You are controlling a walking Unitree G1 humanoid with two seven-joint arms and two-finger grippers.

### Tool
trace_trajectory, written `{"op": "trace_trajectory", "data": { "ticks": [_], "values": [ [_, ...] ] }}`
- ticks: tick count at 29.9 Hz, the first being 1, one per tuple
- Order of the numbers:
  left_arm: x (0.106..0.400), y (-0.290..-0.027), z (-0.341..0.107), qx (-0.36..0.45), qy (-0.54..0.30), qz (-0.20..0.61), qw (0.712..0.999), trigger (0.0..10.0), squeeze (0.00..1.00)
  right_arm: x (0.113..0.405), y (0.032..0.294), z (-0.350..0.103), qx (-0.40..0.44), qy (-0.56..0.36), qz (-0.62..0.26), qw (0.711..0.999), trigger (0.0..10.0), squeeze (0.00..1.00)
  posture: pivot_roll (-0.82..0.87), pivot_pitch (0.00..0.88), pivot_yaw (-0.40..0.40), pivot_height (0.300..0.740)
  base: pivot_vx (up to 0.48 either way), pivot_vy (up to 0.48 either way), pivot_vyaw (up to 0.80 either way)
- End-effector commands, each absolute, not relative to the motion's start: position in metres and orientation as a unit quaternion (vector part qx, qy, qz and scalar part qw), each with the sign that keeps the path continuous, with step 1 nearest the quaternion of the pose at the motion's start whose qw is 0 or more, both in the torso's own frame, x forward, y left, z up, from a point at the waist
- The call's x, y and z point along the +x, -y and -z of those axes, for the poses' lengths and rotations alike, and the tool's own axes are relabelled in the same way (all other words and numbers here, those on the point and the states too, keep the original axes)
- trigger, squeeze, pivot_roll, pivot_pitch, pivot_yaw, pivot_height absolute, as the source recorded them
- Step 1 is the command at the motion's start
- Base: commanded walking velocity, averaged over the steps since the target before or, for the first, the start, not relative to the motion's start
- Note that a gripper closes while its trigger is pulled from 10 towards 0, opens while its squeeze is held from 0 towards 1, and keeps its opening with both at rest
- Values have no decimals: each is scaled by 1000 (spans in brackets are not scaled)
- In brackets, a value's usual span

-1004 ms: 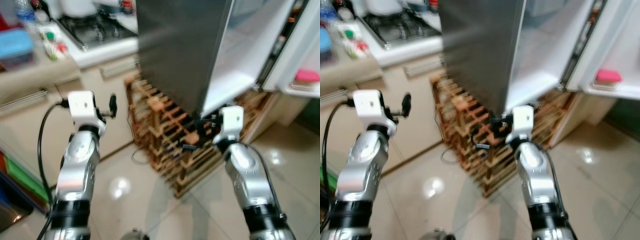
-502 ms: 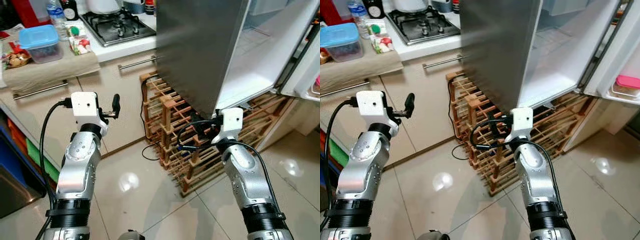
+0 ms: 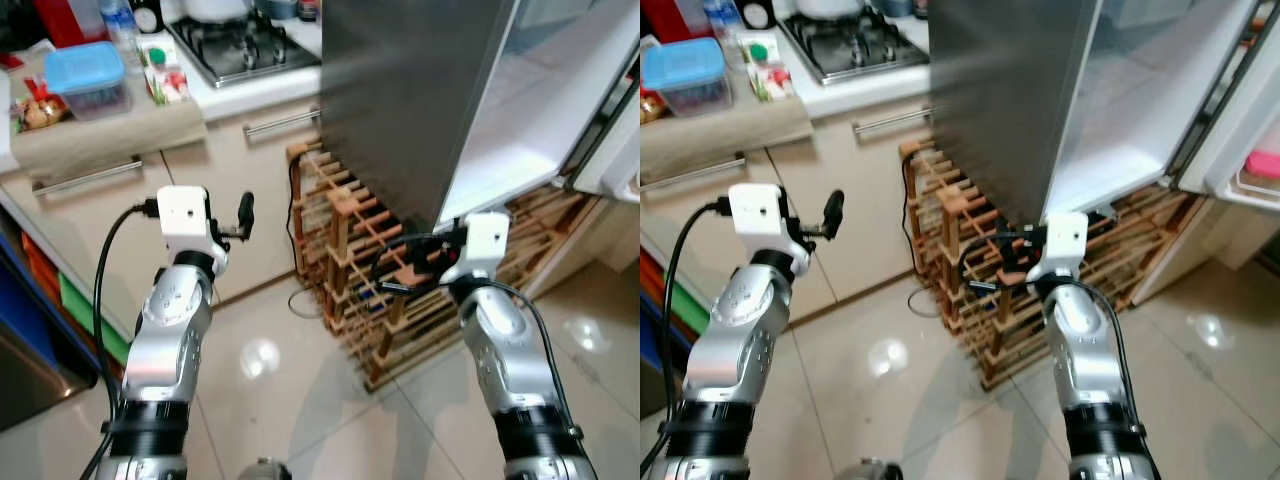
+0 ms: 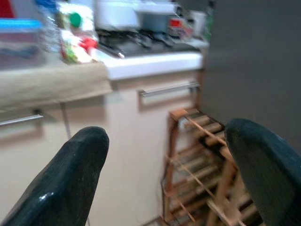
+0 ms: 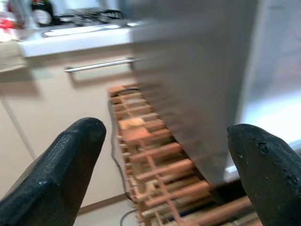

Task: Restocking fridge

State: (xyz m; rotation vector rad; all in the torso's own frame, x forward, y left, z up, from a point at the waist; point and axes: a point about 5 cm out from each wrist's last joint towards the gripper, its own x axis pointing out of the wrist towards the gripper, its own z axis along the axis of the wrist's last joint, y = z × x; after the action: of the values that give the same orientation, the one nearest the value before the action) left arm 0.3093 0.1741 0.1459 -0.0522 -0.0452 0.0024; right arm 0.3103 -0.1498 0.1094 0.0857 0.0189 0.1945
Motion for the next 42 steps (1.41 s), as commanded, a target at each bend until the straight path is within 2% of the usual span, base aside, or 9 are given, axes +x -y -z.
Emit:
{"op": "trace_trajectory", "data": {
  "ticks": [1,9,13,18,19,24,29,37,42],
  "values": [
    [308,-168,-147,-35,30,1,999,10000,0,312,153,-117,36,4,-96,995,10000,0,-83,0,2,740,307,-334,513],
    [312,-172,-145,-36,23,-42,998,10000,0,314,148,-116,14,0,-124,992,10000,0,-79,0,-36,740,0,0,508],
    [312,-176,-143,-60,14,-67,996,10000,0,313,154,-115,25,-4,-113,993,10000,0,-84,0,-56,740,0,0,506],
    [312,-179,-145,-52,18,-75,996,10000,0,312,158,-110,32,-14,-110,993,10000,0,-73,0,-56,740,0,0,500],
    [314,-180,-151,-37,26,-65,997,10000,0,314,158,-110,38,-12,-107,993,10000,0,-46,0,-18,740,0,0,494],
    [317,-171,-158,3,39,-22,999,10000,0,318,153,-109,54,-2,-99,994,10000,0,-42,0,24,740,0,0,496],
    [319,-160,-162,13,40,5,999,10000,0,319,144,-117,66,14,-106,992,10000,0,-47,0,35,740,0,0,496],
    [320,-147,-156,16,32,20,999,10000,0,322,154,-119,59,18,-98,993,10000,0,-61,0,11,740,0,0,495],
    [318,-138,-165,-3,59,55,997,10000,0,321,157,-124,38,34,-88,995,10000,0,-62,0,11,740,0,0,429]
  ]
}}
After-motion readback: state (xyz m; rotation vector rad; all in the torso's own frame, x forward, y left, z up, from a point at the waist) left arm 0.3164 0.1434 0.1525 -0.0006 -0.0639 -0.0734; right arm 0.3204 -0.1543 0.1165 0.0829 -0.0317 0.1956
